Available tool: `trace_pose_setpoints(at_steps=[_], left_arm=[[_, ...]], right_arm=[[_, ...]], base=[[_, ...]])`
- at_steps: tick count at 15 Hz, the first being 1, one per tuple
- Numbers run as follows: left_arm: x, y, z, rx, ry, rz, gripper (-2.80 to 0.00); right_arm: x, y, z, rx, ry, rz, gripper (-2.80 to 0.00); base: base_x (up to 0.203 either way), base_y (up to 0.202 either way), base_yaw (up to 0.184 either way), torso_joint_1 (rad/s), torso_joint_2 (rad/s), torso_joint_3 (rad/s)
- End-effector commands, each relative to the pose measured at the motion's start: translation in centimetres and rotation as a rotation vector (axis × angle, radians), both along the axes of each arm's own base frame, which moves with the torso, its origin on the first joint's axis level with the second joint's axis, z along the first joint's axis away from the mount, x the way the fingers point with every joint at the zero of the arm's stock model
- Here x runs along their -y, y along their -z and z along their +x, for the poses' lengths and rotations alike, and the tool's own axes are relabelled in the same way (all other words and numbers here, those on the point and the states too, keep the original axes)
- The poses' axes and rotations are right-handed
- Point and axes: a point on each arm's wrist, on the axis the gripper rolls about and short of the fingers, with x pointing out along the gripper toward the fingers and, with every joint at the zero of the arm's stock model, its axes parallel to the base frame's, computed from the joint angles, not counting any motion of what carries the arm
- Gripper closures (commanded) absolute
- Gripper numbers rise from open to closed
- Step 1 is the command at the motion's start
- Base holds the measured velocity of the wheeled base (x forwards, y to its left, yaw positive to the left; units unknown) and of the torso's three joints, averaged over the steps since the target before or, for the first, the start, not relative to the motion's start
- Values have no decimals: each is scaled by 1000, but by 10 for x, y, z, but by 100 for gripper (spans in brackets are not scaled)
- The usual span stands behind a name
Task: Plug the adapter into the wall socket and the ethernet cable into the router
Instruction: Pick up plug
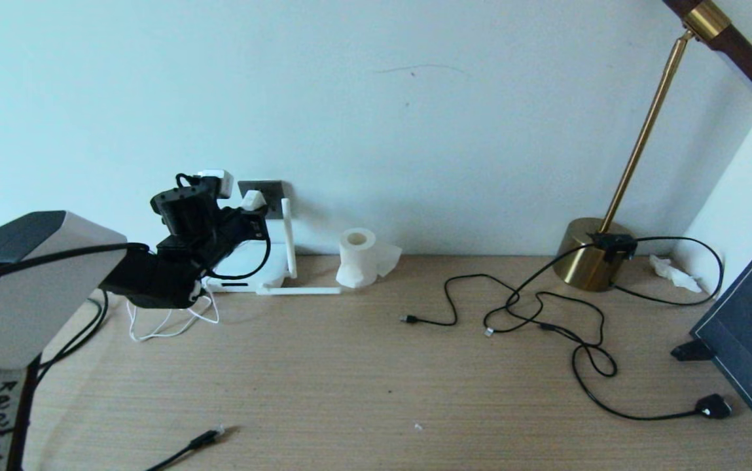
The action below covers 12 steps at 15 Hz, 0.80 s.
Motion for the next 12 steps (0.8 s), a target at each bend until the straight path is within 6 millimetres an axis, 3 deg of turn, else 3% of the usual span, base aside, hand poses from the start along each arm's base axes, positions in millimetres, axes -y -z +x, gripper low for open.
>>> trace_pose_setpoints(at_steps=[1,9,12], left_arm=[[-1,-2,0,9,-6,-1,0],[0,-5,1,4,-7,-1,0],[-1,-10,-21,-43,-1,2,0]], right_arm=[[0,0,0,0,0,0,-280],[0,0,0,-1,0,0,-280],[0,0,0,-1,0,0,-280]], base=[[0,0,0,0,0,0],[0,0,0,0,0,0],[0,0,0,0,0,0]])
